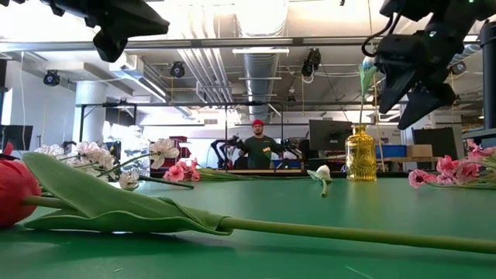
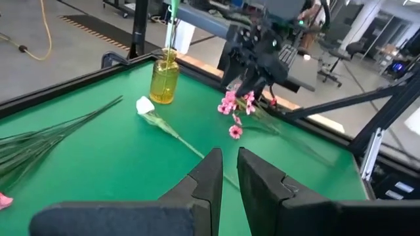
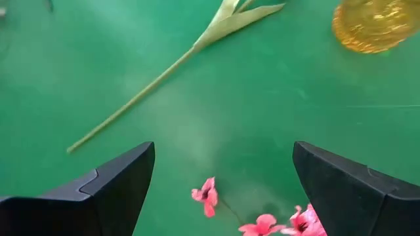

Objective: Sort flowers into vase by color
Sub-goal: Put the left red tulip into the transparent vase

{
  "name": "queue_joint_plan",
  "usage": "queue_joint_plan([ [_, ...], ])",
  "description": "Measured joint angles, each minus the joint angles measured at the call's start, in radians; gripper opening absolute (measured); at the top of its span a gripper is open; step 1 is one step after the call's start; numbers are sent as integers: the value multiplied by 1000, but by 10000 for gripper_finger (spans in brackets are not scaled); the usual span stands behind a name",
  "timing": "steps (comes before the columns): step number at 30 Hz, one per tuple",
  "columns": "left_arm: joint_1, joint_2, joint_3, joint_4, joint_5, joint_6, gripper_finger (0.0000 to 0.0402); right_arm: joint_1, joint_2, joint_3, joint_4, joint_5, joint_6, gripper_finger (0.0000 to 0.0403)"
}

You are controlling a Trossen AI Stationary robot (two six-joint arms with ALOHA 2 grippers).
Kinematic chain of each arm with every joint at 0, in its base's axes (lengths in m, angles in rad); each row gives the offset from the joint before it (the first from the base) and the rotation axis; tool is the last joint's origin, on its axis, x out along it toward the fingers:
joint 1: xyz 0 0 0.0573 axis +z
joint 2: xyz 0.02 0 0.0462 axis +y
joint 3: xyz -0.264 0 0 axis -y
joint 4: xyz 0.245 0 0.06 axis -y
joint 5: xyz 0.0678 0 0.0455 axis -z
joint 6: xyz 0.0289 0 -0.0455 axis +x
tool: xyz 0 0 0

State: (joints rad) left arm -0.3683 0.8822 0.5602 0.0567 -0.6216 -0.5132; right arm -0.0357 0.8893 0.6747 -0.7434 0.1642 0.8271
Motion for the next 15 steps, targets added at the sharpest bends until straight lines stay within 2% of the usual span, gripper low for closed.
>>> queue_joint_plan([
  [7,0,0,0,55,0,7,36,119,22,6,112,0,39,353],
  [11,0,0,0,51,4,7,36,183,43,7,233,1,51,352],
  [15,0,-8,0,48,71,7,36,246,94,7,327,1,48,352],
])
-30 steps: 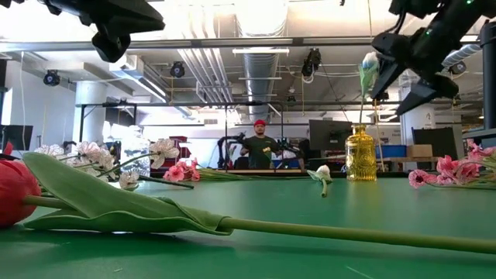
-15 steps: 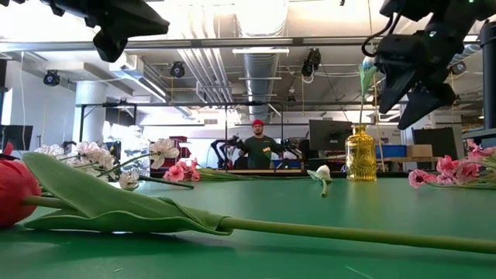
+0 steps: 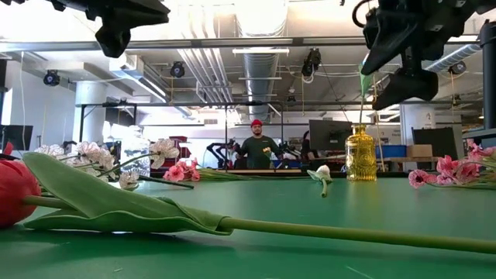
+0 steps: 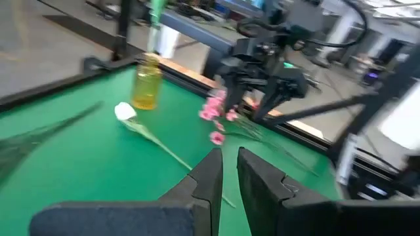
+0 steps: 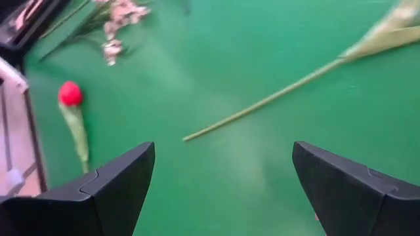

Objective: Sort flowers into vase by color
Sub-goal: Put the left red tulip into the transparent vase

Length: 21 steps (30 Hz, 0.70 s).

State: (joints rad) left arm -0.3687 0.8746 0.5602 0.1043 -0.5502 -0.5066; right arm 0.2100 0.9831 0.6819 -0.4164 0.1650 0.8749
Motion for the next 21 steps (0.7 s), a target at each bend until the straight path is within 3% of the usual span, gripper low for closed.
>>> queue_joint_plan([
  [5,-1,-14,0,-18,180,-48,36,67,89,0,67,0,24,352],
  [9,-1,-14,0,-90,265,-197,36,100,147,0,120,-19,73,352],
  [14,-18,-12,0,-258,579,-461,36,138,176,0,102,-95,163,352],
  [21,-124,-6,0,-379,617,-695,36,171,170,1,32,-255,294,352],
])
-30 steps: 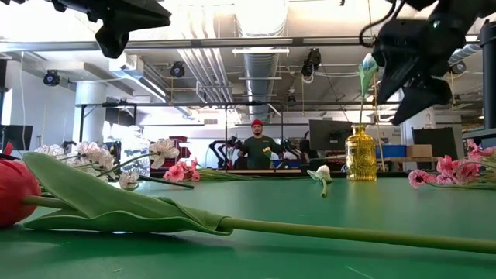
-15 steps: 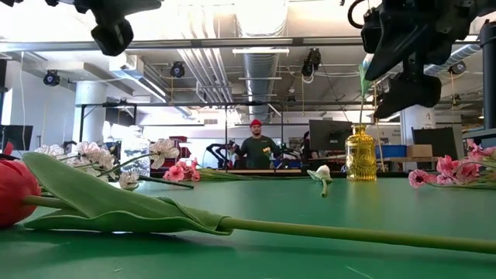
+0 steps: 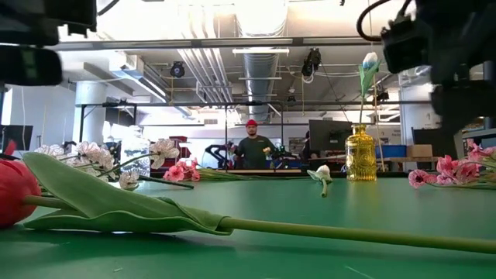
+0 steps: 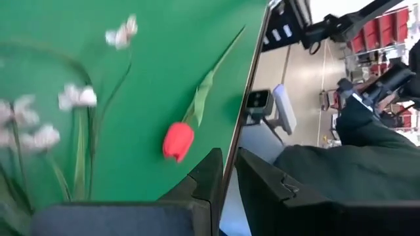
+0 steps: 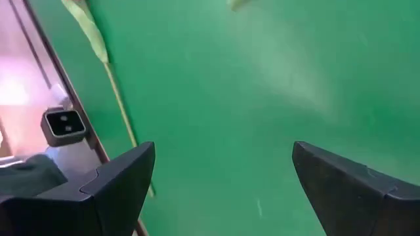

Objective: Sort flowers into vase by color
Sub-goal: Put the left red tulip into the transparent vase

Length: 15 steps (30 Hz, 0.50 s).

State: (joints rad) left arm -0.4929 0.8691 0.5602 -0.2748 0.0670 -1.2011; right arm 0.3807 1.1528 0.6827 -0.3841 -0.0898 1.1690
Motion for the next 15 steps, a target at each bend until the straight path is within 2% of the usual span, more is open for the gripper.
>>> queue_joint_plan([
  [8,-98,13,6,-29,-35,-111,36,6,2,0,-132,-24,95,352],
  [12,-141,35,56,-81,-118,-130,36,6,2,1,-135,-22,78,352],
  [15,-160,72,125,-179,-196,-161,36,6,2,8,-135,-14,71,352],
])
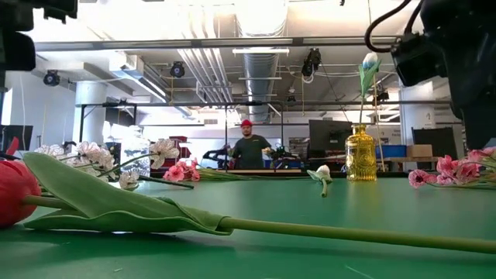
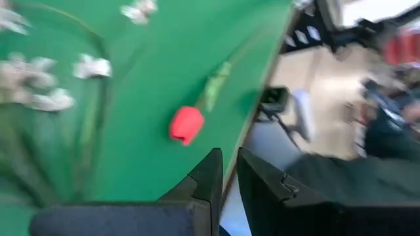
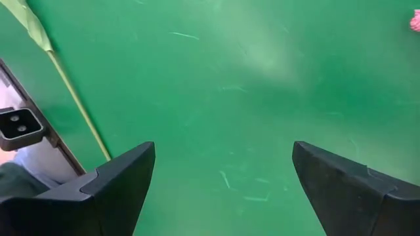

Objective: Sort flowers into vase by color
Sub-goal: Put the left red tulip into the transparent vase

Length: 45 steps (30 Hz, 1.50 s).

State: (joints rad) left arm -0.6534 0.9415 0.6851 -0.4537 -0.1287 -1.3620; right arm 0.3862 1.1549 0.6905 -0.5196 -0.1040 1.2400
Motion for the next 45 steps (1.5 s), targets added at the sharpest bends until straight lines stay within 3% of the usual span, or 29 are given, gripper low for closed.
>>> queue_joint_plan([
  [8,-5,185,238,-477,-40,-60,36,0,0,41,1,49,-60,352],
  [13,-4,277,280,-621,-16,-36,36,0,0,63,3,80,-103,352],
  [17,-5,278,205,-616,51,-92,36,0,0,65,0,85,-129,352],
  [27,-5,148,-12,-582,56,-347,43,0,0,65,1,81,-165,352],
  [39,-4,217,-86,-568,32,-401,151,0,1,65,1,80,-168,352],
  [45,-4,320,-86,-567,22,-434,168,0,1,65,1,80,-168,352],
])
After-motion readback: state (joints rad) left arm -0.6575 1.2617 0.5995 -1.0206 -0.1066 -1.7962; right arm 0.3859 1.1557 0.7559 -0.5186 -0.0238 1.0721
